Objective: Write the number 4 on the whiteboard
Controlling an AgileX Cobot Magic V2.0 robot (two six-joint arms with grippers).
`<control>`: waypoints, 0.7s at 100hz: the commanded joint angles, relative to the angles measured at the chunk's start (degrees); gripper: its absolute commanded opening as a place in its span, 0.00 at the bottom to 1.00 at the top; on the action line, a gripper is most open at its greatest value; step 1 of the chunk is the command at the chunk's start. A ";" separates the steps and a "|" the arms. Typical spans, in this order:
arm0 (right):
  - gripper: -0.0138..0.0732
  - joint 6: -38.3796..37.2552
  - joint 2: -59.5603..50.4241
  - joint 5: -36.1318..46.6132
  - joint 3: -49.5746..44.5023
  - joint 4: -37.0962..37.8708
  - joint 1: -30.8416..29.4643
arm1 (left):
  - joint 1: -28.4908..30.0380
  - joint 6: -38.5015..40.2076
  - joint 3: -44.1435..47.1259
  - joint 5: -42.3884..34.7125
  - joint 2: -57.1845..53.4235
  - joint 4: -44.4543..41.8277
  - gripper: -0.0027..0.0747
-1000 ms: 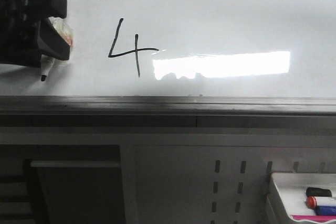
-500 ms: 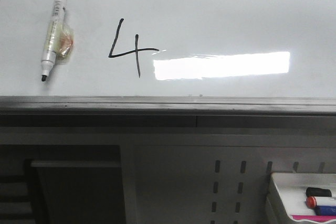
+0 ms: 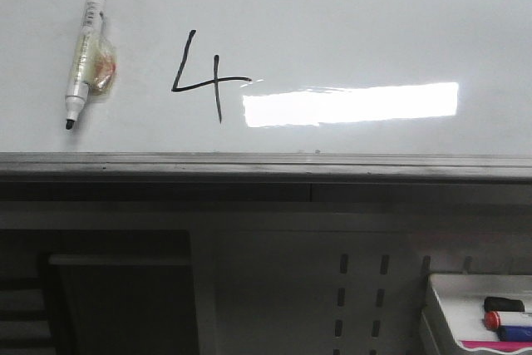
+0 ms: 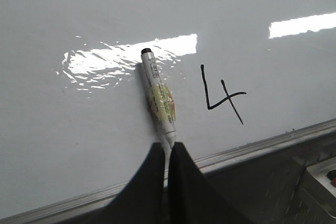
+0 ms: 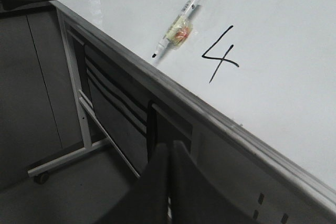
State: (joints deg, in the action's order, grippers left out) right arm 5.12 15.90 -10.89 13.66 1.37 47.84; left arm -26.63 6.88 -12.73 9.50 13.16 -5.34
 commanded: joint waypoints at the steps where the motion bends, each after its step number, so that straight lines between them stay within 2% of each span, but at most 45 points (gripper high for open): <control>1: 0.08 -0.03 -4.09 5.24 -1.46 0.43 -0.43 | 0.16 -0.09 -0.35 -4.29 -1.96 -0.27 0.01; 17: 0.08 -0.03 -8.83 5.56 -2.72 0.43 -0.43 | 0.16 -0.09 -0.11 -4.30 -2.89 -0.27 0.01; 70: 0.08 -0.03 -9.10 6.09 -2.72 0.43 -0.43 | 0.16 -0.09 -0.02 -4.30 -2.89 -0.27 0.01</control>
State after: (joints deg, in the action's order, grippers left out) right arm 4.98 6.22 -9.65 9.52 1.37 47.84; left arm -26.63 6.88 -11.07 9.62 9.73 -5.55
